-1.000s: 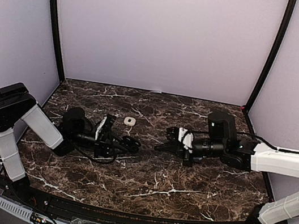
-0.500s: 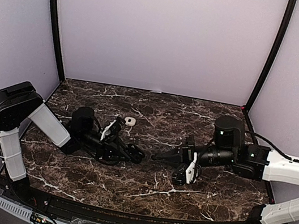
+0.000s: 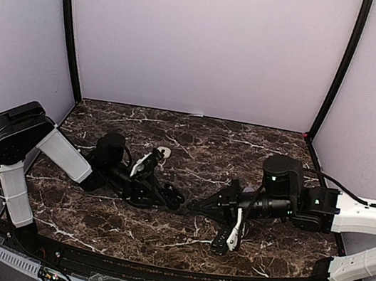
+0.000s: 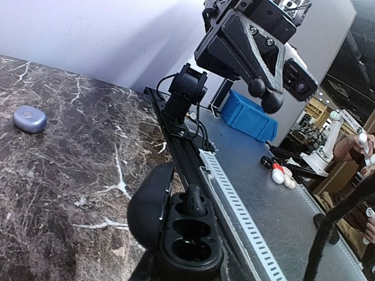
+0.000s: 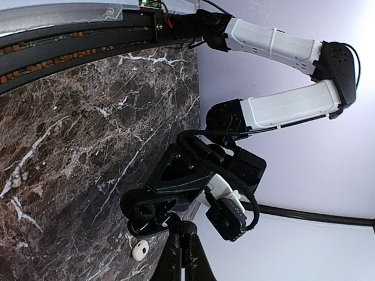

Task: Insert the wireless bluetooth earbuds into the charging case
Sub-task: Insert the left earbud into the left side groove of the charging case.

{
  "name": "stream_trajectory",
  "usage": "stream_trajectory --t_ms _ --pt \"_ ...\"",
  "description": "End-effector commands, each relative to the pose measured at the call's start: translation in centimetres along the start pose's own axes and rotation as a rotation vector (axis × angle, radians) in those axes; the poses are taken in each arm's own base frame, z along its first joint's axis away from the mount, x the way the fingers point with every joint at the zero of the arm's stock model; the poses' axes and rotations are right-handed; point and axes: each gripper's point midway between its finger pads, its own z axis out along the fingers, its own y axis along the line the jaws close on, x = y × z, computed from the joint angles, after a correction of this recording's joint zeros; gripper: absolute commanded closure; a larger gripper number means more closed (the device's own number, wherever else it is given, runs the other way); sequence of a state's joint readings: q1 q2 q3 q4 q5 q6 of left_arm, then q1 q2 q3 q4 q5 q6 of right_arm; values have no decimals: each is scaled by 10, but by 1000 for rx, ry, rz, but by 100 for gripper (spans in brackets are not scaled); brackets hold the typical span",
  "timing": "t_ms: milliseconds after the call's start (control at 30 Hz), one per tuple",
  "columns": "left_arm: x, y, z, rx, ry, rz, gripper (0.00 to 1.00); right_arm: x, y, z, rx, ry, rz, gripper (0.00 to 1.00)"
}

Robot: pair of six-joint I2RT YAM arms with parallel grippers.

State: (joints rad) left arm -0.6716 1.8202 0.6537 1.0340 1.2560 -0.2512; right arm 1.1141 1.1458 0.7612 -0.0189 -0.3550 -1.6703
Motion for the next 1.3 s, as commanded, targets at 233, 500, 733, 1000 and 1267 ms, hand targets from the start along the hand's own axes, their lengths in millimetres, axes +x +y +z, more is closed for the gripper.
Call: stream_trajectory --t_ms 233,500,733,1000,1267 --pt "16 -14 22 130 109 -51 100 4 5 12 -150 94 -288 100" --pt "19 -14 27 119 134 -34 100 -2 -2 16 -120 105 -238 100" --pt "19 -15 27 124 134 -36 100 -8 -4 22 -56 80 -181 100" --pt "22 -22 27 180 138 -56 100 -2 10 27 -137 120 -313 100" --pt "27 -32 31 241 147 -38 100 -9 20 27 -187 111 -427 100"
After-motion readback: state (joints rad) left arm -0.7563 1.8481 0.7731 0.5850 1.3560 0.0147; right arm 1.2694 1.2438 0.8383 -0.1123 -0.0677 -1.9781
